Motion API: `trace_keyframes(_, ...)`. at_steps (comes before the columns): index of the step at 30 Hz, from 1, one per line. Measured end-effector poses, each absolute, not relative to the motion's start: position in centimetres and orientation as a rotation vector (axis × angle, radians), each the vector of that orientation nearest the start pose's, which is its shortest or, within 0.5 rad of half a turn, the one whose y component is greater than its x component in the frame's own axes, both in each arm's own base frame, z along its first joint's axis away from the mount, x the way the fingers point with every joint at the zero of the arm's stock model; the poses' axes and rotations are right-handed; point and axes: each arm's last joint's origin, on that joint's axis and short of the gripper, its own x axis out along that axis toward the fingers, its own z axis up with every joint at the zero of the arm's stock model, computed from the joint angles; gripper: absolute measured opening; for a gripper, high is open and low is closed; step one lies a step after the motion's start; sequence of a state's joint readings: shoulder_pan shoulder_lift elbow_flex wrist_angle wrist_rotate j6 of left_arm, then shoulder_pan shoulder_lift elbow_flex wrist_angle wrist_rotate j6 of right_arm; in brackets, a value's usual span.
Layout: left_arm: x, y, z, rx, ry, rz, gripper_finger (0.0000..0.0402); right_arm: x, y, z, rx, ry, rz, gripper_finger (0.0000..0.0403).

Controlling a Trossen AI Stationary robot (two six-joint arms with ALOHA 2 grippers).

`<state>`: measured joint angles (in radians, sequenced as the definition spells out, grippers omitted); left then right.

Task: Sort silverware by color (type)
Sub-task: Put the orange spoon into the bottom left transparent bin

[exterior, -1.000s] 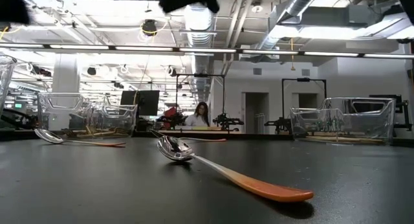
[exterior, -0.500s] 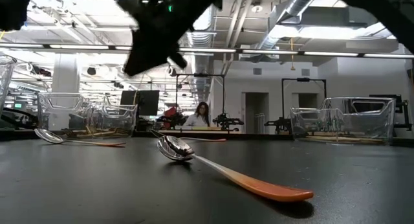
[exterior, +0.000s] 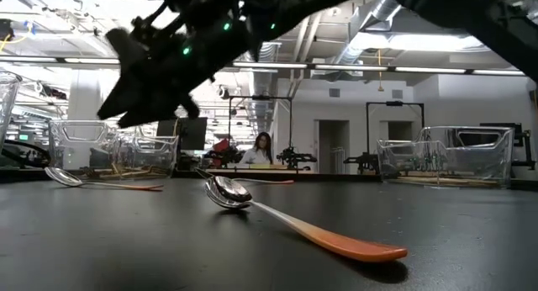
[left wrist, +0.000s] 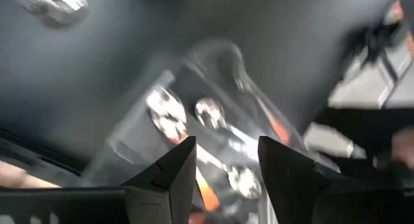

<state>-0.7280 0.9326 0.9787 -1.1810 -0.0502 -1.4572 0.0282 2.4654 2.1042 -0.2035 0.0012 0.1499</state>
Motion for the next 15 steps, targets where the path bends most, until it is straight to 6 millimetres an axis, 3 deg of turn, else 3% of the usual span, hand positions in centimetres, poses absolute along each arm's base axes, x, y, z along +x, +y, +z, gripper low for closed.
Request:
trace_keyframes(8,9.8,-7.8,32.4,-0.805,1.073,0.373,0.0153,57.7,1.3,15.9,0.050,0.565,-0.019,0.0203)
trace_keyframes(15,9.6,-7.7,32.4,-0.791,1.075,0.387,0.0153,59.0,1.0,13.2,0.060,0.578,-0.029,0.0192)
